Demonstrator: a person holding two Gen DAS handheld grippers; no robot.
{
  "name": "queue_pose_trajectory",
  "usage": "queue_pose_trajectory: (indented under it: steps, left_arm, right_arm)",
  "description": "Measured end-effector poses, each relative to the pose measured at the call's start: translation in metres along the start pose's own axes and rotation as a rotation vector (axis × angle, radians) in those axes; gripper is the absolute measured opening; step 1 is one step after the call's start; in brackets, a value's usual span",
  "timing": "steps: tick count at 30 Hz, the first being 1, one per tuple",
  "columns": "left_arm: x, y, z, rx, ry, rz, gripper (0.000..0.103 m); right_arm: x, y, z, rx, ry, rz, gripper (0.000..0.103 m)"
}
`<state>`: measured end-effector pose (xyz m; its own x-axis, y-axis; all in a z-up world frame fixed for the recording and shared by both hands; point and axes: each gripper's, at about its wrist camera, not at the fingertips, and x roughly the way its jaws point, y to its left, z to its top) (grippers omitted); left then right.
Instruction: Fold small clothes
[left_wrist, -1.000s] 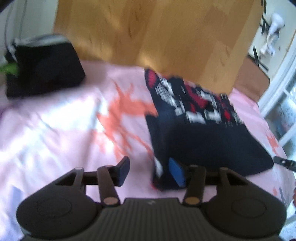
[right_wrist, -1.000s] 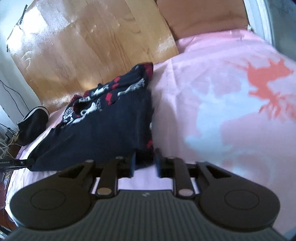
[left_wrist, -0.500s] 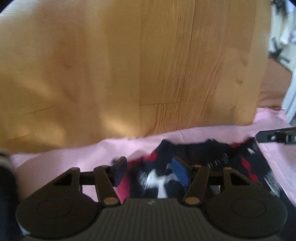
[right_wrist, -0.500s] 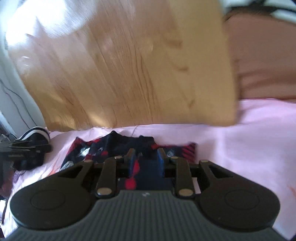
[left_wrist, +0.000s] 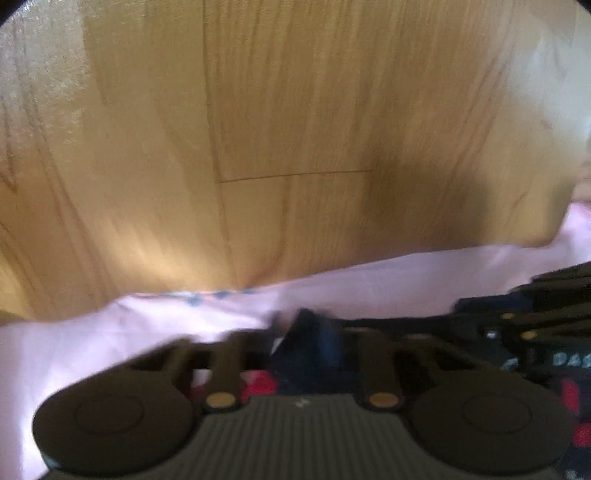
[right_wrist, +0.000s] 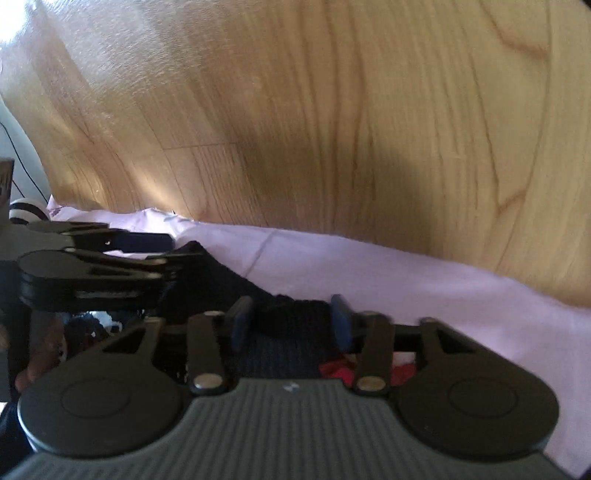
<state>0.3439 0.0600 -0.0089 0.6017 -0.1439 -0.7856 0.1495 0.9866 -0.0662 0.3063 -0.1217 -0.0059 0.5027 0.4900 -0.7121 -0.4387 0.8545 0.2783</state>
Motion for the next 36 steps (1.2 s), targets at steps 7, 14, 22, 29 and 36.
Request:
queue_pose_trajectory:
  steps: [7,14,22,29,36]
  left_arm:
    - [-0.097,-0.006,-0.024,-0.034,-0.164,-0.045,0.009]
    - [-0.242,-0.023,-0.127,-0.012,-0.381,-0.122,0.009]
    - [-0.299,-0.036,-0.269,-0.054,-0.345,-0.177,0.013]
    - [-0.295,-0.027,-0.314,-0.141,-0.234,-0.171,0.024]
    - [-0.334,-0.005,-0.272,-0.192,-0.454,-0.189,0.042]
  right_arm:
    - [-0.079,0.028,-0.016,-0.033,-0.173,0.028,0.014]
    - [-0.193,0.084,-0.100,-0.177,-0.345,0.084,0.013]
    - [-0.249,0.125,-0.246,-0.235,-0.414,0.077,0.013]
    - [-0.211,0.134,-0.313,-0.196,-0.331,-0.010,0.015]
    - [-0.240,0.120,-0.289,-0.120,-0.415,0.048,0.018]
